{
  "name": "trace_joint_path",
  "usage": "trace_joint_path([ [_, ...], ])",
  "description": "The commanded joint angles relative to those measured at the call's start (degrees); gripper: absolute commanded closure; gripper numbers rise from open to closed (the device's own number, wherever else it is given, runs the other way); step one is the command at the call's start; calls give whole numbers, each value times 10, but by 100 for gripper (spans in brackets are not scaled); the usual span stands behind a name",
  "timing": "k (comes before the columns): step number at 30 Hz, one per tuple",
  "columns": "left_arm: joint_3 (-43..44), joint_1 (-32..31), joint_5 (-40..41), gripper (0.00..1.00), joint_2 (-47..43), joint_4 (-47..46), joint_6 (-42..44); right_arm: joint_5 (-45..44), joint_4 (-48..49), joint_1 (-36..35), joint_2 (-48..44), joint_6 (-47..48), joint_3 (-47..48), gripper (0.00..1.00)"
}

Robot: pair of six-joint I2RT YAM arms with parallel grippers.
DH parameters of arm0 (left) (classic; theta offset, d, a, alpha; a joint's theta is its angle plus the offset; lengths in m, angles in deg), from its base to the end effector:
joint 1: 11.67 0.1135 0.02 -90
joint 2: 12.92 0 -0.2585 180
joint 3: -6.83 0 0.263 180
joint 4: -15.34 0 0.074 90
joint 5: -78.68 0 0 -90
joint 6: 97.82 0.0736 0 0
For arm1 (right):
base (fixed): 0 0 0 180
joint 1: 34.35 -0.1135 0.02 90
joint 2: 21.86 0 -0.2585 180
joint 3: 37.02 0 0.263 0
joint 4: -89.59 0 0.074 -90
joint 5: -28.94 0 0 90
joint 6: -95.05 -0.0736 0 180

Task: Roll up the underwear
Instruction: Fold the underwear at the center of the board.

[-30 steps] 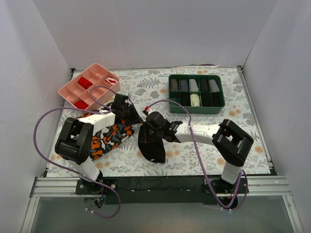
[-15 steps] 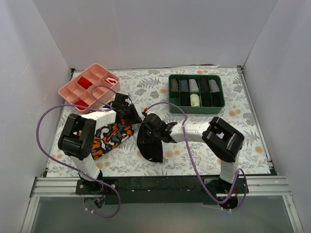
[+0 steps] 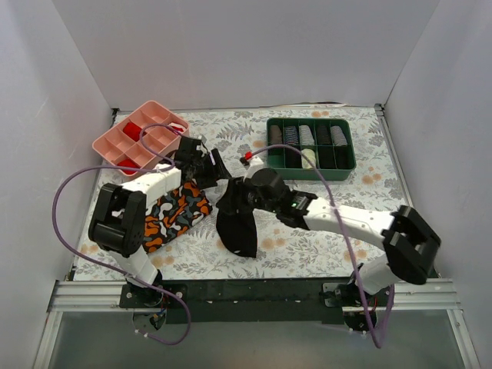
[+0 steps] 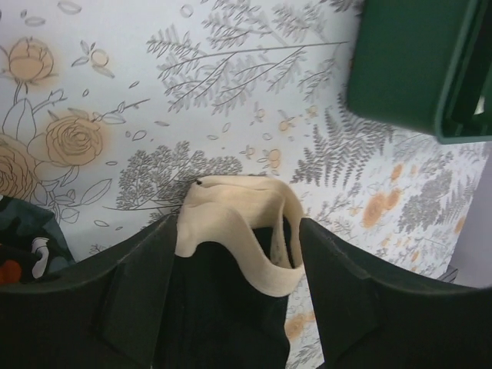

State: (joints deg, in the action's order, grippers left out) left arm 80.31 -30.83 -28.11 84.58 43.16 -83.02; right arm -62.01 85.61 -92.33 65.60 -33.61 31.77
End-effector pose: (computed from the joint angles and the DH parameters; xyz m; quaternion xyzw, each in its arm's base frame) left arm 0.3550 -0.1459 0.1491 -0.3971 0.8478 -0.3310 0.1186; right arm 0.2099 0.3333 0.2307 -0.1351 0.8211 0.4095 0.3739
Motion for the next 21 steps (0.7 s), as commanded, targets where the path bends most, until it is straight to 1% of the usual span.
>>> trace_joint_path([
  [1,43,7,11,34,-65,29,6,-97,-59,24,-96,29,-31,36],
  [3,46,6,12,33,-77,43,-4,-117,-91,51,-129,23,-46,40],
  [5,38,6,3,33,-99,47,-10,-112,-113,73,-149,24,-65,50],
  [6,33,7,-2,32,-109,46,-12,-98,-122,98,-157,21,-73,55],
  [7,26,7,-7,33,-117,46,-14,-86,-125,109,-159,24,-76,65],
  [8,10,7,-19,33,-135,46,-15,-75,-126,119,-158,27,-79,70],
  [9,3,7,-25,33,-143,49,-16,-45,-126,142,-150,29,-76,74],
  [11,-17,7,-45,36,-164,50,-18,-3,-112,160,-135,58,-71,76],
  [13,-49,7,-58,37,-175,49,-19,47,-111,181,-100,69,-49,73],
  [14,-59,7,-64,41,-180,46,-20,66,-104,189,-88,81,-40,73],
  [15,-82,6,-69,43,-189,41,-22,94,-105,202,-62,82,-30,74],
  [17,-108,5,-87,45,-195,16,-30,119,-101,209,-37,89,-3,81],
  [18,-124,5,-86,48,-195,11,-34,146,-97,210,-12,92,9,85],
  [20,-138,4,-89,50,-191,-6,-44,168,-101,210,22,96,40,95],
  [21,-144,3,-89,53,-185,-12,-47,194,-98,210,31,97,47,98],
])
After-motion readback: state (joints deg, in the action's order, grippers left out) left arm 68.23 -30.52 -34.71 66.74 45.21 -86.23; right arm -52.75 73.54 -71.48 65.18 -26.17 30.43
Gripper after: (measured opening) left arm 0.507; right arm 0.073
